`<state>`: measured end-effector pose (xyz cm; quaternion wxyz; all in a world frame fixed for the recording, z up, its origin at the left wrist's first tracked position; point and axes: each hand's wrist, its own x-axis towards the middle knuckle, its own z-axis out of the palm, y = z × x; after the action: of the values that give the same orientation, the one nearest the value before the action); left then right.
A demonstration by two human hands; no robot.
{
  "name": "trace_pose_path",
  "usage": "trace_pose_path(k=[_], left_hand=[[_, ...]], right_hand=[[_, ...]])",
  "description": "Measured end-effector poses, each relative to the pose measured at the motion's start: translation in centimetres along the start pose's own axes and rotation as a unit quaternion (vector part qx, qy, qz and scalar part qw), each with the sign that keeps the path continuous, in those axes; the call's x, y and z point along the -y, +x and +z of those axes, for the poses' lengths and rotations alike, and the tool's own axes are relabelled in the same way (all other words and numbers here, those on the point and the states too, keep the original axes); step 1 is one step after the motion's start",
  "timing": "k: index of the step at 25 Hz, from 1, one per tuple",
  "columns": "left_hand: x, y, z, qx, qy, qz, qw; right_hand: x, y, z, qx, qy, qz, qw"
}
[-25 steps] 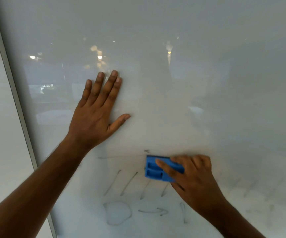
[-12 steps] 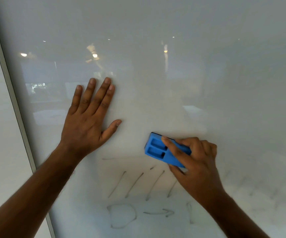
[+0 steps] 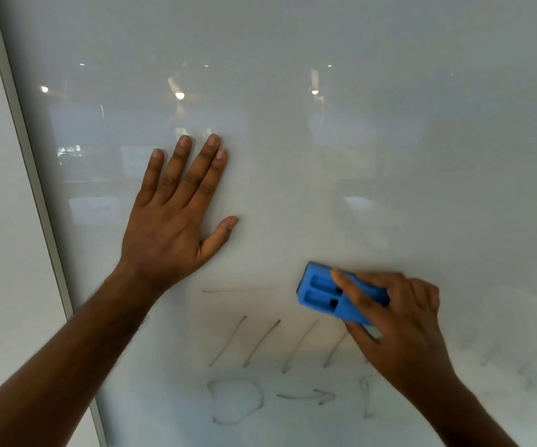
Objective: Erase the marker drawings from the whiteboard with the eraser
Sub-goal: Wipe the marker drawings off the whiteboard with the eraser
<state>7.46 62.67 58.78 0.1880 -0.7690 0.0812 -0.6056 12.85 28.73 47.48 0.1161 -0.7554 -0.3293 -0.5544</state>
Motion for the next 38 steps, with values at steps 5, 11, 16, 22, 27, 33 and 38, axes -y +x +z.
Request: trace_pose_path(k=[5,11,16,22,27,33,38], left_hand=[[0.0,-0.2,0.0,-0.001,-0.012,-0.003,1.0],[0.2,-0.4,0.1,-0.004,-0.017,-0.013,1.0],[-0.2,-0.9,0.1,-0.019,-0.031,-0.053,0.998],[-0.3,-1.5,0.0,-0.033,-0.03,-0.12,0.992],[-0.1,-1.6,-0.1,-0.024,-0.04,-0.118,0.992],[0.0,-1.8,0.0,-0.037,-0.041,-0.115,0.992],[0.6,-2.1,-0.1,-0.049,-0.073,-0.114,0.99]], right_hand=[[4.9,4.1,1.4,-0.01,0.05,0.007,0.999],[5.9,-2.1,3.4,0.049,0.002,-0.067,0.997],[4.0,-0.2,1.7,0.028,0.013,0.0,1.0],[10.6,3.9,3.8,-0.002,0.046,-0.002,0.999],[10.2,-0.4,5.0,0.034,0.002,-0.078,0.996],[7.7,3.1,2.5,0.012,0.009,-0.021,1.0],[12.8,5.1,4.3,0.017,0.018,-0.089,0.996]])
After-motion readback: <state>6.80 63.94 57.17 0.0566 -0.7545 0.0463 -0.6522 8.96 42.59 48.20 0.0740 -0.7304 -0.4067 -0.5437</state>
